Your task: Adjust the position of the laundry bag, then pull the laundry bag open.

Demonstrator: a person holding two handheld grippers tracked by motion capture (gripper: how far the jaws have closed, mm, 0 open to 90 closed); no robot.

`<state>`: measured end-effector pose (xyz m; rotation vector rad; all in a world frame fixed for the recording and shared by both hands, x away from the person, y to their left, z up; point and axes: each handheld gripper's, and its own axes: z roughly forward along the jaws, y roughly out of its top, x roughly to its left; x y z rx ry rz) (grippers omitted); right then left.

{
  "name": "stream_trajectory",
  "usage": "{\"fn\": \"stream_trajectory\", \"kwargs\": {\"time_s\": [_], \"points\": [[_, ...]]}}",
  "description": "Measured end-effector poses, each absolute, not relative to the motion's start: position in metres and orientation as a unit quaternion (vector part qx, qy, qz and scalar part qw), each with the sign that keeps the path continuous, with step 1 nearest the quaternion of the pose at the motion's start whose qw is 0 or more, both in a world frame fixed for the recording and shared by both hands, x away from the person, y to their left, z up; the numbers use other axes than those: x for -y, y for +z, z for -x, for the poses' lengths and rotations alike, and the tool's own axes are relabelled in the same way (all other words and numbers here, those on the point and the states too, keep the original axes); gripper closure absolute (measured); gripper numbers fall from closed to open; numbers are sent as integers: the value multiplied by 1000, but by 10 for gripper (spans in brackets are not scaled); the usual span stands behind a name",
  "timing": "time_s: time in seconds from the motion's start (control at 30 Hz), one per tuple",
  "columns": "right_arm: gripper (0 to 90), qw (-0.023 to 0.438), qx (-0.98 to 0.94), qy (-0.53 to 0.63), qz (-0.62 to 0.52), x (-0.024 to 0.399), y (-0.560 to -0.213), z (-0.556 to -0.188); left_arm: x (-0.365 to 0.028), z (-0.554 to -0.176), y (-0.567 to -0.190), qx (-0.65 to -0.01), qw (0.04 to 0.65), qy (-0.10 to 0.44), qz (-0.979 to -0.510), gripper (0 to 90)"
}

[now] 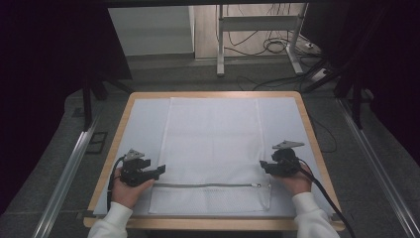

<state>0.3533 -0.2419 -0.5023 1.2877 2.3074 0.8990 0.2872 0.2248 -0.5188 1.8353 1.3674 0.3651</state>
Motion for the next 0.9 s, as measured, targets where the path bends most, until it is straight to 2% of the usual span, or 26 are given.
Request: {"fn": "stream_trajectory", "kwargs": {"time_s": [0.3, 0.6, 0.9], "points": [[284, 167, -792, 367, -457, 252, -494, -350, -211, -281, -501, -519, 417, 147, -732, 272], [228, 179, -786, 367, -465, 254, -491, -349, -190, -280, -499, -514, 414, 119, -742, 289], [221, 187, -785, 365, -464, 256, -487, -348, -161, -282, -493, -495, 422, 89, -754, 299]]}}
